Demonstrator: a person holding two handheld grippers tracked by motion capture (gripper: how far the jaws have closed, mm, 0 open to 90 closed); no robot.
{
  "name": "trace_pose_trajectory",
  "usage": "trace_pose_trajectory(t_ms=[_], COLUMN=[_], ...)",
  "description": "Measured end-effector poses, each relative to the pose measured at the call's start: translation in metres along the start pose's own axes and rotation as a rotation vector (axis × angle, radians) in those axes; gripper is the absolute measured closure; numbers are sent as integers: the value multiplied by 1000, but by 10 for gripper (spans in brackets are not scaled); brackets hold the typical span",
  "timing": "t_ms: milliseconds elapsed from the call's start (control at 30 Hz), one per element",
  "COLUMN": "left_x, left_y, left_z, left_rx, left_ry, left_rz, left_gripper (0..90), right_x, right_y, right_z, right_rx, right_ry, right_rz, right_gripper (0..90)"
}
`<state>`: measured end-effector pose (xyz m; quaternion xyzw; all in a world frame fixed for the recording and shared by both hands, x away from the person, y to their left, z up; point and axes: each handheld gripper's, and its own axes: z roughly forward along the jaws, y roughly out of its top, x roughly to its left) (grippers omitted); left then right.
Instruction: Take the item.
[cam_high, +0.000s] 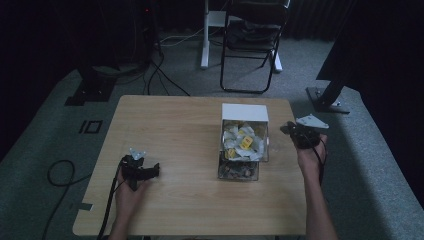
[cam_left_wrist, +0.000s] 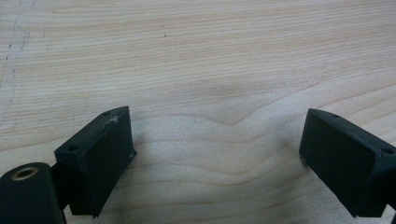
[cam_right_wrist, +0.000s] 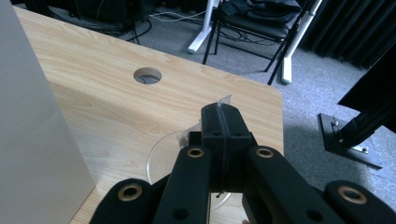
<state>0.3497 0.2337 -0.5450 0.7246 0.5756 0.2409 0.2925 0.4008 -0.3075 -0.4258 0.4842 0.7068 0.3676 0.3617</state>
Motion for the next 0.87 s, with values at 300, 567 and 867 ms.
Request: trace_pose_trajectory(t_ms=[300, 567, 867], left_x=[0, 0, 0], left_y=[0, 0, 0], left_z=[0, 0, 0], left_rx=[0, -2, 0], left_ry=[0, 0, 1], left_rz=[0, 0, 2], left_gripper=[107, 107, 107], right_x=[-2, 4, 17], right_y=[-2, -7, -21], right_z=[-7, -16, -21], right_rx=[-24, 0, 20], right_ry=[-16, 10, 64], right_rz=[19, 17, 42], right_gripper=[504, 428, 395])
